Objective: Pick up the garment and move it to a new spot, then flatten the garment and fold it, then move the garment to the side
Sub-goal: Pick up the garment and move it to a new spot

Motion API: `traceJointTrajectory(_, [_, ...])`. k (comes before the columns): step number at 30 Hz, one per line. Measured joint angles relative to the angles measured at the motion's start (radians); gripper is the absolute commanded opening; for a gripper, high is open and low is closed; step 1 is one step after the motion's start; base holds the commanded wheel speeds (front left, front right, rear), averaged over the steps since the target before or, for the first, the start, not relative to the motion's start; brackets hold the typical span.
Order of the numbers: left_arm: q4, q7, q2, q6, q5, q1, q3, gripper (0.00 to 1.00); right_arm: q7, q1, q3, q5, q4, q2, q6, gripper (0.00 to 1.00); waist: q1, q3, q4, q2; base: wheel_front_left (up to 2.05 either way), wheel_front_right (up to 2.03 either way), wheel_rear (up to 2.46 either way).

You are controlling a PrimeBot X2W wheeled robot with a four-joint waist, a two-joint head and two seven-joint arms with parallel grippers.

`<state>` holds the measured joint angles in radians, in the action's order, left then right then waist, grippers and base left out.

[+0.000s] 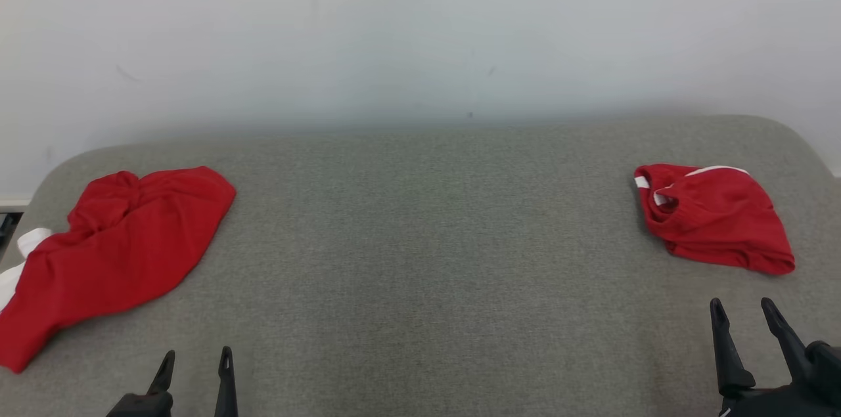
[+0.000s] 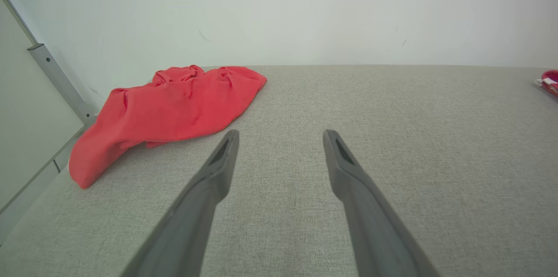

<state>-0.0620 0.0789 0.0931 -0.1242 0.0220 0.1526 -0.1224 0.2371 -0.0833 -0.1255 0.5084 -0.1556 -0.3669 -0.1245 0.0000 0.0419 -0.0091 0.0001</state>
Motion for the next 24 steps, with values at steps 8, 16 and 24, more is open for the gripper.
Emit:
traceJointTrajectory(8, [0.0,0.01,0.006,0.001,-0.002,-0.022,0.0,1.0,-0.01,-0.017,0.002,-0.013,0.021,0.015,0.0,1.0,0.0,0.001,0.071,-0.0001,0.0,0.0,0.0])
traceJointTrajectory(16, [0.001,0.015,0.011,0.002,0.001,-0.025,0.008,1.0,-0.028,-0.019,0.0,-0.013,0.026,0.019,0.0,1.0,0.0,0.005,0.19,0.0,0.0,0.0,0.0])
traceJointTrajectory(24, [0.001,0.017,0.01,0.002,0.001,-0.037,0.009,1.0,-0.036,-0.019,-0.003,-0.013,0.027,0.019,0.0,1.0,0.0,0.01,0.287,0.0,0.0,0.0,0.0])
